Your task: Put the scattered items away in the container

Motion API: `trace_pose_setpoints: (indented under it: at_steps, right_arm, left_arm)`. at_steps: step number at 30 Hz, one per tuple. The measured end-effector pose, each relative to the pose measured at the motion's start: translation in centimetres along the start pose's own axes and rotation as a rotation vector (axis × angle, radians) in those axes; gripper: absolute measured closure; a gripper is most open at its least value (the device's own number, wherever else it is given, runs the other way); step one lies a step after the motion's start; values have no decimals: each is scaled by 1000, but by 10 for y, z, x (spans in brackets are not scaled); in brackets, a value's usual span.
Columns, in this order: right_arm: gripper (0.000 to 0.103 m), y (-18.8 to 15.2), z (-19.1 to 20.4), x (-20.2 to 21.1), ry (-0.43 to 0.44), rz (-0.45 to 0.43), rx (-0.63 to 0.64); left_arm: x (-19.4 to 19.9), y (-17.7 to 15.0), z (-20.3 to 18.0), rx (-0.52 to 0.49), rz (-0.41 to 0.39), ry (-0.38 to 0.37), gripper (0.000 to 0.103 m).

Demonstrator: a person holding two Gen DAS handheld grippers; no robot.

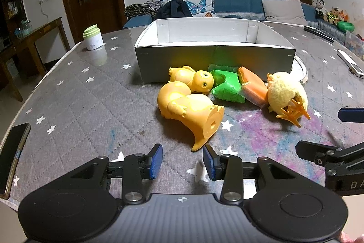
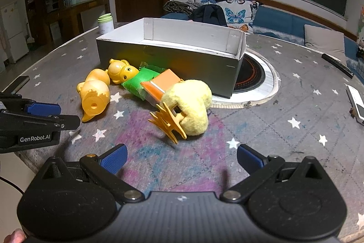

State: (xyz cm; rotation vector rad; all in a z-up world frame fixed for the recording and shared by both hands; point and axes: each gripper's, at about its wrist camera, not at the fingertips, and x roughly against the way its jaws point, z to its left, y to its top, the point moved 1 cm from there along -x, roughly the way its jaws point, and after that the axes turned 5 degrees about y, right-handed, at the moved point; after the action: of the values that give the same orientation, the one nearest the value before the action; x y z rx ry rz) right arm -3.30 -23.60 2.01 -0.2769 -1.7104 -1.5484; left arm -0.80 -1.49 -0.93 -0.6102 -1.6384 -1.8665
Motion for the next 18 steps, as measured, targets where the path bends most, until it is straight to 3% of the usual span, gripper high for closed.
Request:
trace_pose_setpoints:
  at_steps: [18]
  right_arm:
    - [0,-1,2,-5,13,9,2]
  left_arm:
    - [-3,1,-4,-11,10,-2,61]
